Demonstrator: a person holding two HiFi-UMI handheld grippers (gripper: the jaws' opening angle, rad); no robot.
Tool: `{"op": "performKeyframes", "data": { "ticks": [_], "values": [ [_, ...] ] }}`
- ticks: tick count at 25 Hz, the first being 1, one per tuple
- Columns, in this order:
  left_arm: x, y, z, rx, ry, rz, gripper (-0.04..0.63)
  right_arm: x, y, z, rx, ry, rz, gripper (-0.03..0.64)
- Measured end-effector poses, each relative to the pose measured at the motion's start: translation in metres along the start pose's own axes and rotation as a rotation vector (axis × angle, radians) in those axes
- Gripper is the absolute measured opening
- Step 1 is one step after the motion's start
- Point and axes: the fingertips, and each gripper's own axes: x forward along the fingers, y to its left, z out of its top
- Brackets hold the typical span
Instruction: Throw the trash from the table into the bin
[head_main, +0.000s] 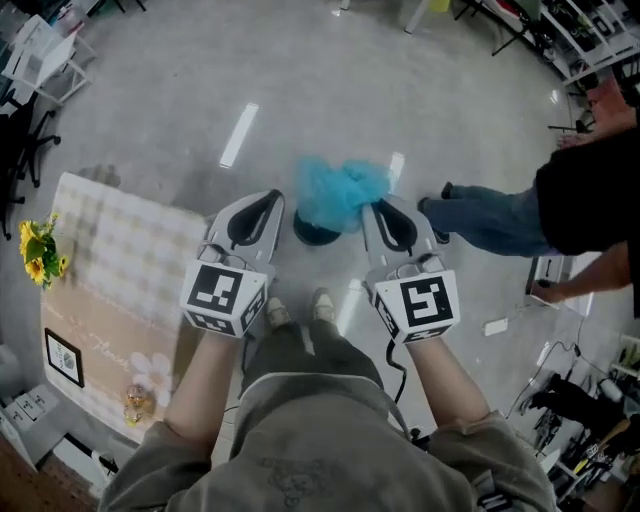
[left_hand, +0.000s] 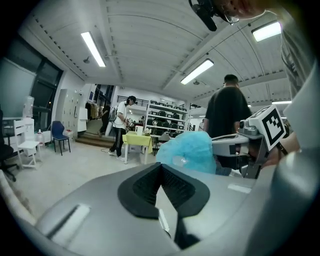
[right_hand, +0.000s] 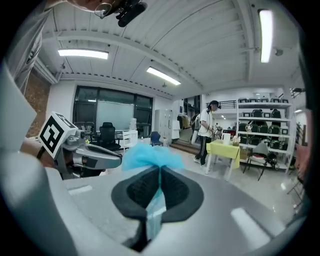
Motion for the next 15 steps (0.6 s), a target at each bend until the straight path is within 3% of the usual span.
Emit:
{"op": "performKeyframes", "data": {
  "ticks": [8, 15],
  "values": [
    [0.058, 0.047, -0.109, -0.055, 0.093, 0.022, 0.006, 0.084, -0.017, -0.121, 0.06, 0.15, 0.01, 0.005],
    [0.109, 0.069, -0.239, -0.096, 0.187, -0.008, 0.006, 0.137, -0.015, -0.26, 0.098, 0.282, 0.017, 0.005]
  ]
}}
